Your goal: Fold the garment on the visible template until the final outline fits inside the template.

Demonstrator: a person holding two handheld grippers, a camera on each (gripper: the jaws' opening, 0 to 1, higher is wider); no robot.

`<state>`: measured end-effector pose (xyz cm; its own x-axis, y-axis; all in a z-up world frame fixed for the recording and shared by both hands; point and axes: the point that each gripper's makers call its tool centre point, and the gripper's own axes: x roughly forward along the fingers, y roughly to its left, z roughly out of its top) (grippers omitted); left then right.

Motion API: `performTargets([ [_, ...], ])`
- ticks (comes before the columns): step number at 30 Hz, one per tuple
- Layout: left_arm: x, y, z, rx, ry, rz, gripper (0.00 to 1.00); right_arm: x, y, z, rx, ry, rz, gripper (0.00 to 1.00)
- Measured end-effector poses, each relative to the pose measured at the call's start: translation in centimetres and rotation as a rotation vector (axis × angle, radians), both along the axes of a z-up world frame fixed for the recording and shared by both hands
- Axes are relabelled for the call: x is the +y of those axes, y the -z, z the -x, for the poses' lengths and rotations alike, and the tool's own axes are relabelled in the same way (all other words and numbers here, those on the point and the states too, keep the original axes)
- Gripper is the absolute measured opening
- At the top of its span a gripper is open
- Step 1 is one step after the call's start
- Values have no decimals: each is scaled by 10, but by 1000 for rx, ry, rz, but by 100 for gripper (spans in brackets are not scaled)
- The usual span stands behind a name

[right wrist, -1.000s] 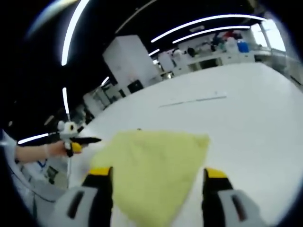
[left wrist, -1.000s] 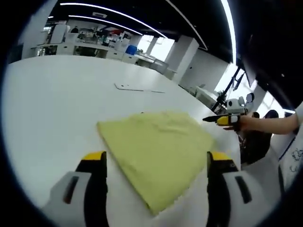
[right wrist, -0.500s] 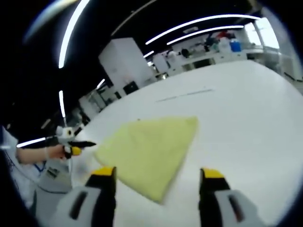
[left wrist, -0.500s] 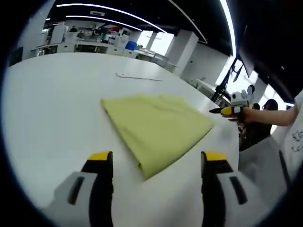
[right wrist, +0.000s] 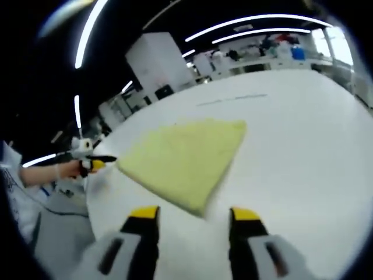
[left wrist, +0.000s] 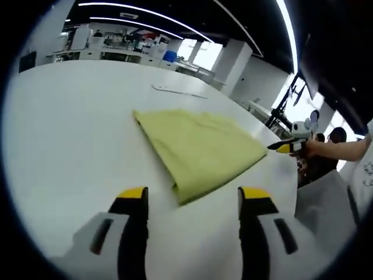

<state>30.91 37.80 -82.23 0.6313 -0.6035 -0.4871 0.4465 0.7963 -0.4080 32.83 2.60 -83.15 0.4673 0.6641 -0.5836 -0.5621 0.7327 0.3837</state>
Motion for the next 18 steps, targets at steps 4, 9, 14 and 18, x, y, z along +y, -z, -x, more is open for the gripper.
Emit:
performTargets([
  [4,1,2,-1,-8,-10,-8,52,3,4,1,3,-13,7,35],
  [9,3,6,-3,2,-29,-4,45,4,2,0,-14,-23,13,27],
  [14,4,9,-8,8,-30,-5,38,3,-2,-4,-29,-20,8,15],
  [18,4,10,-9,14,-36,-17,37,3,-1,-5,-22,-21,2,9],
])
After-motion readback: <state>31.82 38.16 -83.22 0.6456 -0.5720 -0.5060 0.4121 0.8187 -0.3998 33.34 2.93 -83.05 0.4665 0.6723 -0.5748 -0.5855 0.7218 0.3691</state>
